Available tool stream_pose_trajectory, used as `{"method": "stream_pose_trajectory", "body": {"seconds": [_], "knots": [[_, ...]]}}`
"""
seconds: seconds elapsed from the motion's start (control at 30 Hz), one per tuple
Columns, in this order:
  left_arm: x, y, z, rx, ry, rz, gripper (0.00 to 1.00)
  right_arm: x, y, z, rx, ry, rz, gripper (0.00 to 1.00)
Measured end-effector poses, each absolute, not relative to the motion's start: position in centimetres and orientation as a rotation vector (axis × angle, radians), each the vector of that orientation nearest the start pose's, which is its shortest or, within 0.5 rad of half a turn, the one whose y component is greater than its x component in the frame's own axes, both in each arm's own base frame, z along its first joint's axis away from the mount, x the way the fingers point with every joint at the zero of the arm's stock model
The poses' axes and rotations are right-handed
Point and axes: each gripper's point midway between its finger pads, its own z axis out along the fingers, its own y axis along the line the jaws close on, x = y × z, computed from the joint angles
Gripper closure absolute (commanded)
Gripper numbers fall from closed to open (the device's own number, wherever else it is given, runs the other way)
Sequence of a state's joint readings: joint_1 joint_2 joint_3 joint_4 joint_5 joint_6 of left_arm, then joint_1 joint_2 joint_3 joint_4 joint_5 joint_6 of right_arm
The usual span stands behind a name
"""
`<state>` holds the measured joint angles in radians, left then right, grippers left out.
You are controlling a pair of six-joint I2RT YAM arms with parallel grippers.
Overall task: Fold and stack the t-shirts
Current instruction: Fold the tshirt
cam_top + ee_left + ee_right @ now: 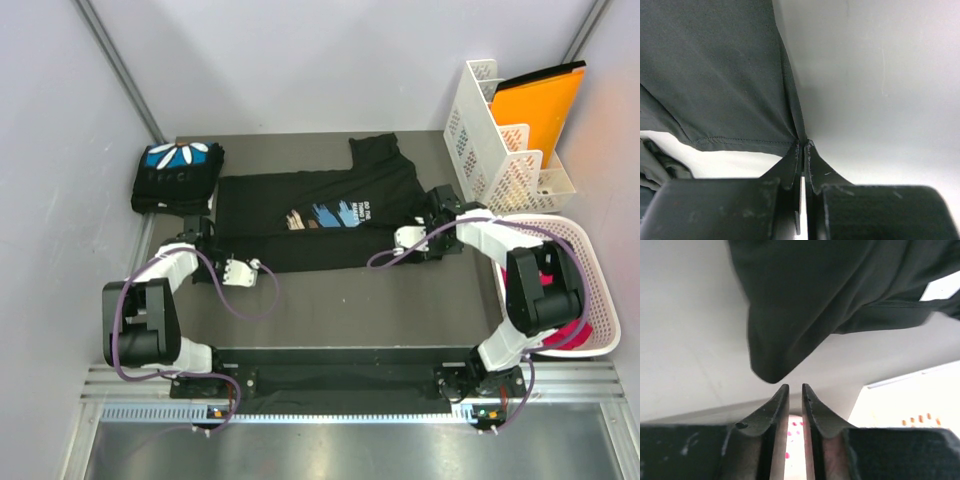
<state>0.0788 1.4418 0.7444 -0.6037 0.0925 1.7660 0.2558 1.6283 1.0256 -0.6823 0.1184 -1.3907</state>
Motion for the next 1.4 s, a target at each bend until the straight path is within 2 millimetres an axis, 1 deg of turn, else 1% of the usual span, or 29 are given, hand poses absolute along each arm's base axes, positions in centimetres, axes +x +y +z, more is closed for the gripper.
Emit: {"method": "stream_pose_trajectory", "body": {"seconds": [0.03,0.07,0.1,0.23,0.33,0.37,0.43,0.47,0.53,0.6,0.77,0.9,1.03,1.17,1.27,1.33,1.4], "knots": [[28.4,4.8,2.3,-2.524,-2.221,-0.272,1.00,33.5,2.3,5.0,-2.150,2.020,-0.374,0.72],[28.4,4.9,2.3,-2.523,-2.221,-0.273,1.00,33.1,2.1,4.8,-2.162,2.026,-0.370,0.51],[28.4,5.0,2.3,-2.522,-2.219,-0.273,1.00,32.9,2.0,4.6,-2.167,2.035,-0.369,0.46],[28.4,5.1,2.3,-2.524,-2.217,-0.276,1.00,32.4,1.7,4.3,-2.182,2.049,-0.359,0.47],[28.4,5.1,2.4,-2.527,-2.214,-0.278,1.00,32.2,1.9,4.3,-2.174,2.056,-0.337,0.54],[28.4,5.1,2.4,-2.528,-2.214,-0.280,1.00,32.1,2.0,4.2,-2.170,2.059,-0.322,0.59],[28.5,5.1,2.5,-2.529,-2.214,-0.282,1.00,31.9,2.2,4.1,-2.166,2.058,-0.299,0.62],[28.5,5.1,2.5,-2.529,-2.214,-0.283,1.00,31.8,2.3,4.1,-2.157,2.060,-0.291,0.65],[28.5,5.1,2.5,-2.529,-2.215,-0.283,1.00,31.7,2.6,4.2,-2.132,2.055,-0.271,0.66],[28.5,5.1,2.6,-2.530,-2.215,-0.286,1.00,31.3,3.0,4.1,-2.092,2.053,-0.245,0.61],[28.5,5.1,2.6,-2.530,-2.216,-0.286,1.00,29.6,3.9,3.2,-1.997,2.059,-0.168,0.61],[28.6,5.1,2.6,-2.531,-2.215,-0.288,1.00,29.0,4.3,2.1,-1.932,2.082,-0.131,0.62],[28.7,5.1,2.8,-2.533,-2.217,-0.295,1.00,30.4,4.7,2.4,-1.841,2.065,-0.167,0.63],[28.8,5.2,3.2,-2.536,-2.219,-0.309,1.00,31.7,4.9,2.8,-1.794,2.041,-0.205,0.65],[28.8,5.2,3.4,-2.538,-2.220,-0.313,1.00,32.2,4.7,3.0,-1.774,2.036,-0.225,0.65],[28.8,5.2,3.4,-2.537,-2.220,-0.312,1.00,32.4,4.6,3.1,-1.767,2.035,-0.233,0.63],[28.8,5.1,3.4,-2.536,-2.220,-0.309,1.00,32.5,4.5,3.2,-1.764,2.037,-0.242,0.58]]}}
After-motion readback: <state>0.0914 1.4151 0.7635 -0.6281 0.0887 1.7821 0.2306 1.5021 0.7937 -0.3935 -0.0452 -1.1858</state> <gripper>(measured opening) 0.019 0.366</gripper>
